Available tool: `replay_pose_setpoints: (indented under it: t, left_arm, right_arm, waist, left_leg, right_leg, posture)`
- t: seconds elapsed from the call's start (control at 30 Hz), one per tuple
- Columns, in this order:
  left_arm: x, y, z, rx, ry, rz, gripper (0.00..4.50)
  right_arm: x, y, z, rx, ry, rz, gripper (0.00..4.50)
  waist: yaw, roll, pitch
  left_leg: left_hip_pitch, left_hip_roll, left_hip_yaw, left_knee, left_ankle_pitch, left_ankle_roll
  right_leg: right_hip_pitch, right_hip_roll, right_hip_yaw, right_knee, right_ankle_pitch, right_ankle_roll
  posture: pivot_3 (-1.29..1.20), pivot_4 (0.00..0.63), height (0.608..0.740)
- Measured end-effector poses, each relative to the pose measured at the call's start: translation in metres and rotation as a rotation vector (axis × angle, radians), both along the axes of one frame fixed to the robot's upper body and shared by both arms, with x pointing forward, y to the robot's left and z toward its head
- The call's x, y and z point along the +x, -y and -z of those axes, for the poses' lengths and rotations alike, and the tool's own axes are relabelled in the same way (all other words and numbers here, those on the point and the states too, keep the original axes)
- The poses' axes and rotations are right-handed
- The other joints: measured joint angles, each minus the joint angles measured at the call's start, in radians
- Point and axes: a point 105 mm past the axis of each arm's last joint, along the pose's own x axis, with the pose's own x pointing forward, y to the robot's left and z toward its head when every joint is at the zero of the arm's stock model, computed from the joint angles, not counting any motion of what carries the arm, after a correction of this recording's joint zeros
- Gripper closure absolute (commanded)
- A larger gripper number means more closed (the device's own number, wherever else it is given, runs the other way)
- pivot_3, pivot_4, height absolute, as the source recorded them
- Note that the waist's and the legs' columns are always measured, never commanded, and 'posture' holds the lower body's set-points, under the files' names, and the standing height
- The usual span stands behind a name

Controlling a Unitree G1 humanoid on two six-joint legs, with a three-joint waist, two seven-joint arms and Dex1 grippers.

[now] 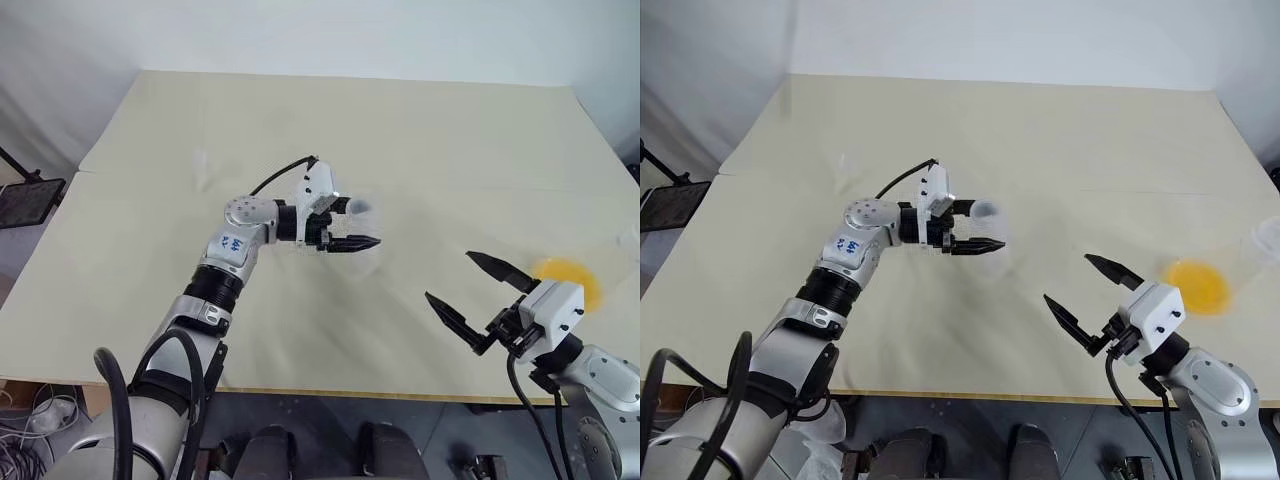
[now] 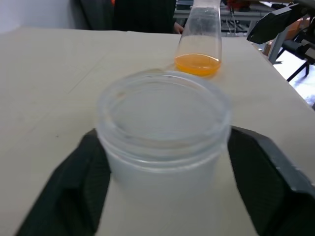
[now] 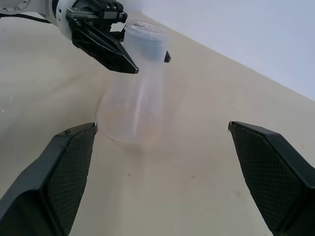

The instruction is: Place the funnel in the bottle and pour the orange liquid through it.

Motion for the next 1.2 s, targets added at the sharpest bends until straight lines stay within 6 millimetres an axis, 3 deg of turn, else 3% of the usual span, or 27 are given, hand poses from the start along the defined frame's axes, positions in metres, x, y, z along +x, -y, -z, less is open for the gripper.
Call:
replay_pose_setpoints:
  t: [0.33,0.7,0.83,1.0,1.2]
  left_arm:
    - [-0.003,-0.019,-0.014,-0.042,0.039,0.017,0.04]
    - [-0.008,-0.047,0.005,-0.027,-0.005,-0.044,0.04]
    - [-0.005,-0.061,0.003,-0.059,0.011,-0.108,0.04]
    - [-0.006,-0.119,-0.001,-0.146,0.055,-0.289,0.04]
    - [-0.04,-0.185,0.025,-0.227,0.038,-0.551,0.04]
  right_arm:
    - [0.003,-0.008,0.0,0.007,-0.006,-0.03,0.0]
    - [0.011,-0.018,-0.002,0.011,-0.001,-0.087,0.0]
    - [0.015,-0.02,-0.003,0.011,0.0,-0.109,0.0]
    - [0.019,-0.028,0.0,0.008,-0.016,-0.169,0.0]
    - [0.026,-0.04,-0.004,0.007,-0.022,-0.25,0.0]
  waist:
    - [-0.001,0.0,0.0]
    - [-0.002,0.0,0.0]
    - [-0.002,0.0,0.0]
    - [-0.026,0.0,0.0]
    - [-0.038,0.0,0.0]
  left_leg:
    - [0.0,0.0,-0.001,0.0,0.0,0.0]
    - [0.0,0.0,-0.002,0.001,0.0,0.0]
    - [0.0,0.0,-0.003,0.001,0.0,0.0]
    - [0.001,0.001,-0.004,0.001,0.0,0.0]
    - [0.002,0.001,-0.012,0.001,0.0,0.0]
  right_leg:
    - [0.0,0.0,0.0,0.001,0.0,0.0]
    - [0.0,0.0,-0.001,0.002,0.0,0.0]
    - [0.0,0.0,-0.002,0.002,0.0,0.0]
    - [0.0,0.0,-0.002,0.004,0.0,0.0]
    - [0.001,-0.001,-0.001,0.005,0.0,0.0]
  posture:
    - [0.0,0.15,0.74]
    - [0.0,0.15,0.74]
    - [0.0,0.15,0.74]
    - [0.0,0.15,0.74]
    - [0.0,0.15,0.74]
